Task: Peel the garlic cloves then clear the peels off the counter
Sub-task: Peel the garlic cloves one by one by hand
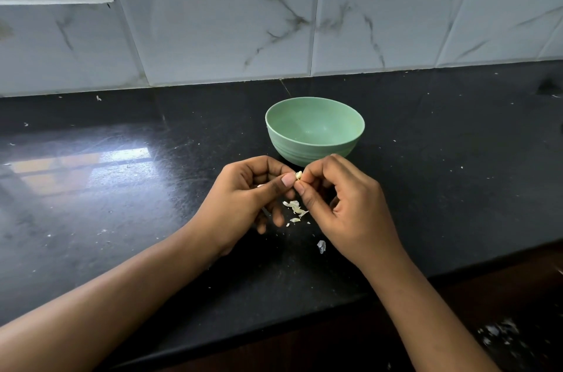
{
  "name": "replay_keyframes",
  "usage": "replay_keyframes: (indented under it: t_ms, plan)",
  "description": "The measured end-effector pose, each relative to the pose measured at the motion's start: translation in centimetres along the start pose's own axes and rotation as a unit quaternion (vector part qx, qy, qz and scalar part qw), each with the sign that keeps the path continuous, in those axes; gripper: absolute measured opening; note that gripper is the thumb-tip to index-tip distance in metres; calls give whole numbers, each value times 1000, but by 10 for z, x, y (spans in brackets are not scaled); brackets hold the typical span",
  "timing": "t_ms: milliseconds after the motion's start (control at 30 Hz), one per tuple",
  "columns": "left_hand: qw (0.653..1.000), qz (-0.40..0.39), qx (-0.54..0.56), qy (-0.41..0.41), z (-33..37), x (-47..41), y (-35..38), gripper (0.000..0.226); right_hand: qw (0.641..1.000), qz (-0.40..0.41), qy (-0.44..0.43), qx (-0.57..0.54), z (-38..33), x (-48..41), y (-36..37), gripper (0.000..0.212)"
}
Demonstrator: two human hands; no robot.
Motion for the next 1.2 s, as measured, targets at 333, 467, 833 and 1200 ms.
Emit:
replay_keyframes:
  t_ms: [333,467,833,1200]
  plan:
    - [997,22,61,-50,-4,-3,-4,17,998,-8,25,-65,6,1,-1,13]
    - [996,25,59,-64,-6,-4,-5,16,996,-2,61,-60,17,0,-1,19]
    - [996,4,44,-80,-11,-4,-3,12,989,-23,109,-92,24,3,1,16]
    - [999,-12,4,-44,-6,-1,2,11,992,5,67,-107,13,0,-2,3]
Point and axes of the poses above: each hand's wrist, its own x-axis away from the middle knuckle, its own y-axis out of the palm, z = x × y, the point moved 6 cm from there along -x, towards the middle knuckle, and after that the axes turned 3 degrees about z, right-handed, at the moved point
